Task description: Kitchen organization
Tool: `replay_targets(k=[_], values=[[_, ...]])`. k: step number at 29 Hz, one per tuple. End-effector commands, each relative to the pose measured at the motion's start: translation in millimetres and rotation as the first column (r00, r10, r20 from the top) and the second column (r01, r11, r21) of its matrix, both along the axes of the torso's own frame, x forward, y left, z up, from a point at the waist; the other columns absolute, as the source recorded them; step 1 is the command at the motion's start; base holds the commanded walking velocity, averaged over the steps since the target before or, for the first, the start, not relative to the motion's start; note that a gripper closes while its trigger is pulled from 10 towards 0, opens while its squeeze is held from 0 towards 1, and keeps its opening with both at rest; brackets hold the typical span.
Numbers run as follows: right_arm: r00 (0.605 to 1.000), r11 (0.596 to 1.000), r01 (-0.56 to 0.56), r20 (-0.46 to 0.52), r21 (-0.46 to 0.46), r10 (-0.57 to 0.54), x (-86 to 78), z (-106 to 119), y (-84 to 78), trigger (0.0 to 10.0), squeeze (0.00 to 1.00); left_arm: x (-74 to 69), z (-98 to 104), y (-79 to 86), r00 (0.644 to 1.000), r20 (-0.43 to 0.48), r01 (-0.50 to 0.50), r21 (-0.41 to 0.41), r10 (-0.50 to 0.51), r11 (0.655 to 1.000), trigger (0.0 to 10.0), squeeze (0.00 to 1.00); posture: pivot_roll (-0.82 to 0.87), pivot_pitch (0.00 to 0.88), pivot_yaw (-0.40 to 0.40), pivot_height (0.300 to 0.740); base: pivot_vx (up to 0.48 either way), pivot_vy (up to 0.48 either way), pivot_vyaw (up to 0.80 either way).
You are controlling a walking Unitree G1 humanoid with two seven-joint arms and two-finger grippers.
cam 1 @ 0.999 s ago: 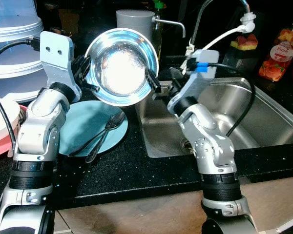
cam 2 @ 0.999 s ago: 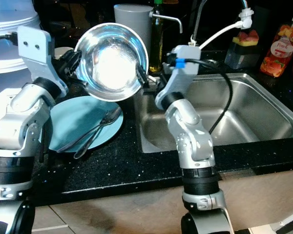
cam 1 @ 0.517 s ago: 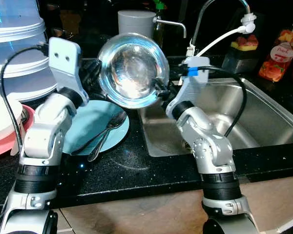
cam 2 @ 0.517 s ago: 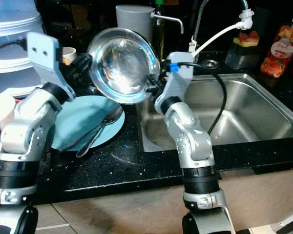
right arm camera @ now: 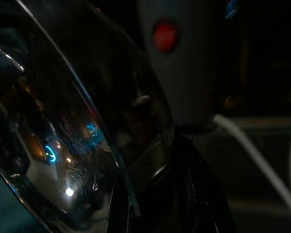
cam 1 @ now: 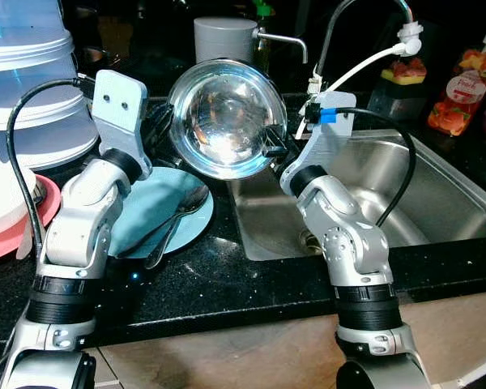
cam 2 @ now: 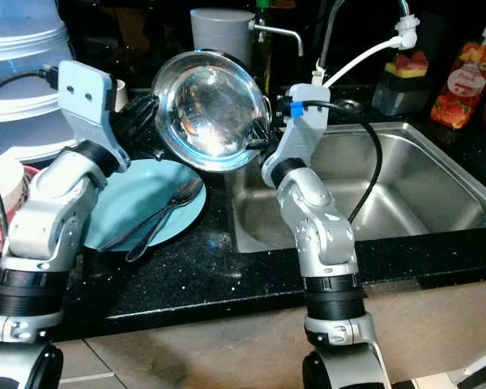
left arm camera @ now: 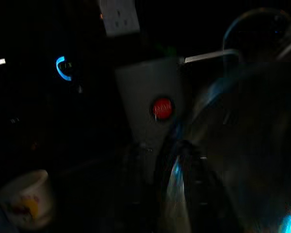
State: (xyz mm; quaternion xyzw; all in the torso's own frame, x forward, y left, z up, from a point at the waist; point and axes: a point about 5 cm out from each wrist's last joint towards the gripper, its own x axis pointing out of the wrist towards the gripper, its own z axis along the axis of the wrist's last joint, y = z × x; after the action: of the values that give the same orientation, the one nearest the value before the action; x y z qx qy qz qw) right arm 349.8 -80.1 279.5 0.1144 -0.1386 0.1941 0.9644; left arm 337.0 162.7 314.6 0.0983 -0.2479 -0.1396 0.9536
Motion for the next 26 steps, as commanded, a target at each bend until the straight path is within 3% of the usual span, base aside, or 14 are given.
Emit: replay_targets(k=[1, 5, 6, 13, 15, 16, 18, 19, 20, 21, 22, 23, 25, 26], values=[[1.000, 1.000, 0.001, -0.004, 0.001, -0.001, 0.7, 1, -1.0, 0.0, 0.00, -3.7, 7, 1.8, 0.999, 0.043, -0.013, 0.011, 0.012, 1.000, 10.0, 1.00, -0.03, 0.003, 0.007, 0.740, 0.000, 0.000, 0.00], [0.999, 0.998, 0.048, 0.004, 0.048, -0.048, 4.3, 7, -11.3, 0.0, 0.00, -2.6, 7, 4.8, 0.998, 0.037, -0.051, 0.014, 0.051, 0.999, 10.0, 1.00, -0.03, 0.006, 0.008, 0.740, 0.000, 0.000, 0.00], [0.994, 0.993, 0.105, 0.004, 0.060, -0.105, 9.0, 9, -24.7, 0.0, 0.00, -2.4, 7, 6.3, 0.998, 0.036, -0.056, 0.008, 0.056, 0.998, 10.0, 0.00, -0.03, 0.006, 0.008, 0.740, 0.000, 0.000, 0.00], [0.944, 0.944, 0.330, -0.015, 0.029, -0.329, 21.6, 7, -69.0, 0.0, 0.00, 0.1, 4, 5.1, 0.998, 0.026, -0.055, 0.006, 0.055, 0.998, 10.0, 0.00, -0.03, 0.016, 0.007, 0.740, 0.000, 0.000, 0.00], [0.908, 0.904, 0.420, 0.020, -0.079, -0.419, 24.7, 6, -83.6, 0.0, 0.00, 1.8, -1, -1.0, 1.000, 0.008, -0.017, 0.033, 0.017, 0.999, 10.0, 0.00, -0.03, 0.018, 0.008, 0.740, 0.000, 0.000, 0.00], [0.908, 0.904, 0.420, 0.020, -0.079, -0.419, 24.7, 6, -83.6, 0.0, 0.00, 1.8, -1, -1.0, 1.000, 0.008, -0.017, 0.033, 0.017, 0.999, 10.0, 0.00, -0.03, 0.018, 0.008, 0.740, 0.000, 0.000, 0.00], [0.868, 0.845, 0.495, 0.081, -0.203, -0.490, 27.4, 5, -96.1, 0.0, 0.00, 4.0, -8, -13.1, 0.998, -0.022, 0.055, 0.081, -0.053, 0.995, 10.0, 0.00, -0.03, 0.022, 0.009, 0.740, 0.000, 0.000, 0.00], [0.868, 0.845, 0.495, 0.081, -0.203, -0.490, 27.4, 5, -96.1, 0.0, 0.00, 4.0, -8, -13.1, 0.998, -0.022, 0.055, 0.081, -0.053, 0.995, 10.0, 0.00, -0.03, 0.022, 0.009, 0.740, 0.000, 0.000, 0.00], [0.847, 0.801, 0.530, 0.123, -0.277, -0.518, 28.8, 4, -101.4, 0.0, 0.00, 6.2, -13, -20.4, 0.994, -0.052, 0.098, 0.095, -0.093, 0.991, 10.0, 0.00, -0.03, 0.025, 0.013, 0.740, 0.000, 0.000, 0.00], [0.832, 0.766, 0.551, 0.153, -0.331, -0.533, 30.4, 4, -105.0, 2.2, 0.00, 8.4, -18, -25.9, 0.990, -0.075, 0.126, 0.106, -0.118, 0.986, 10.0, 0.00, -0.03, 0.028, 0.017, 0.740, 0.000, 0.000, 0.00], [0.825, 0.743, 0.561, 0.168, -0.365, -0.540, 31.8, 3, -107.3, 2.2, 0.00, 10.2, -21, -29.7, 0.986, -0.095, 0.144, 0.112, -0.134, 0.983, 10.0, 0.00, -0.04, 0.029, 0.018, 0.740, 0.000, 0.000, 0.00], [0.816, 0.716, 0.571, 0.182, -0.402, -0.548, 33.3, 1, -109.8, 8.2, 0.00, 12.0, -25, -35.1, 0.981, -0.116, 0.170, 0.140, -0.154, 0.976, 10.0, 0.00, -0.04, 0.029, 0.018, 0.740, 0.000, 0.000, 0.00], [0.811, 0.701, 0.576, 0.189, -0.421, -0.553, 34.3, -1, -111.3, 8.2, 0.00, 12.9, -28, -38.4, 0.978, -0.128, 0.184, 0.160, -0.165, 0.970, 10.0, 0.00, -0.04, 0.029, 0.018, 0.740, 0.000, 0.000, 0.00], [0.809, 0.681, 0.576, 0.195, -0.452, -0.555, 36.1, -4, -112.5, 10.0, 0.00, 14.0, -30, -44.1, 0.969, -0.142, 0.224, 0.164, -0.201, 0.961, 10.0, 0.00, -0.04, 0.035, 0.024, 0.740, 0.000, 0.000, 0.00]])
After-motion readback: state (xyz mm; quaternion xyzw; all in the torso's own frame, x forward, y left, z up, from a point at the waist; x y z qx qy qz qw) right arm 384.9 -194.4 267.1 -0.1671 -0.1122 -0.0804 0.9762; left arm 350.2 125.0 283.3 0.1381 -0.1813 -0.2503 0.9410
